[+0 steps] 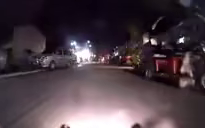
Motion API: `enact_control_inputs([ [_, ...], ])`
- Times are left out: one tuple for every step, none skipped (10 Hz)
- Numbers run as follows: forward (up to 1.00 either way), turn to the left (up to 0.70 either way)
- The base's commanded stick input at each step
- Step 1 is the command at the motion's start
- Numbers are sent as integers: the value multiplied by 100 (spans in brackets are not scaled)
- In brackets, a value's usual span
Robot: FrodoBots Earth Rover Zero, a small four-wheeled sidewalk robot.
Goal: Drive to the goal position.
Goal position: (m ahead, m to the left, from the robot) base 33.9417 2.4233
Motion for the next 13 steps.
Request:
enact_control_inputs([
  [100,0],
  [100,0],
  [100,0],
  [100,0],
  [100,0],
  [100,0],
  [100,0],
  [100,0],
  [100,0],
  [100,0],
  [100,0],
  [36,0],
  [100,0],
])
